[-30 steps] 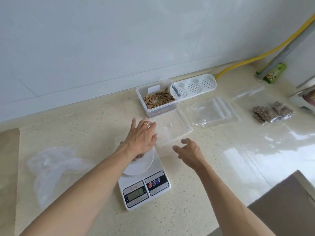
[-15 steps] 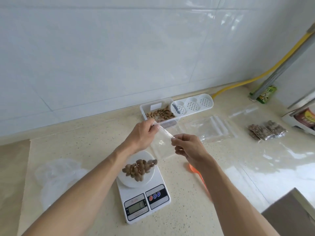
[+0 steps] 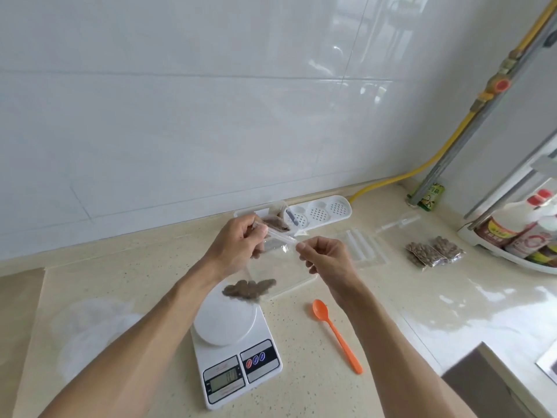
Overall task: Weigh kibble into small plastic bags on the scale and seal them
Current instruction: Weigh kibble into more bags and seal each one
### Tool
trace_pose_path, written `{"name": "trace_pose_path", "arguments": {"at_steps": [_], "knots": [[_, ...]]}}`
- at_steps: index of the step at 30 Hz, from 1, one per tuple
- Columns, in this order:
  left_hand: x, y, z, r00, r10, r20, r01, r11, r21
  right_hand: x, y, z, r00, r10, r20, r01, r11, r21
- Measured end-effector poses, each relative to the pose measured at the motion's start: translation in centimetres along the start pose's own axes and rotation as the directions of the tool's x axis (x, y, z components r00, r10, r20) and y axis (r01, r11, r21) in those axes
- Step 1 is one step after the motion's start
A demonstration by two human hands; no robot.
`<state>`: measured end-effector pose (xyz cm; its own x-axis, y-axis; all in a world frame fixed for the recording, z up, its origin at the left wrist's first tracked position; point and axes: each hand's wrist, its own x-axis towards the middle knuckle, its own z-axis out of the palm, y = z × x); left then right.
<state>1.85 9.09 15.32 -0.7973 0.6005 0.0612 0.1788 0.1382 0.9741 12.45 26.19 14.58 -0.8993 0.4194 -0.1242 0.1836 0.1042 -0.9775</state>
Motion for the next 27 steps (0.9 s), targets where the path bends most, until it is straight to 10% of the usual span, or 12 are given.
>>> {"name": "trace_pose_path", "arguments": {"at_steps": [18,27], "knots": [[0.5,2.4,3.6,0.997,0.046,0.069,-0.048,0.999,0.026,-0.9,-3.3,-1.3,0.978,-0.210,0.002,0.190,0.880,-0.435],[2.5,2.7,5.2,0.999,-0.002,0.043,0.007,0.994,-0.108,-0.6,-0.9,-6.1,0.997,-0.061,-0.044,0.060,0.998,-0.027]]}}
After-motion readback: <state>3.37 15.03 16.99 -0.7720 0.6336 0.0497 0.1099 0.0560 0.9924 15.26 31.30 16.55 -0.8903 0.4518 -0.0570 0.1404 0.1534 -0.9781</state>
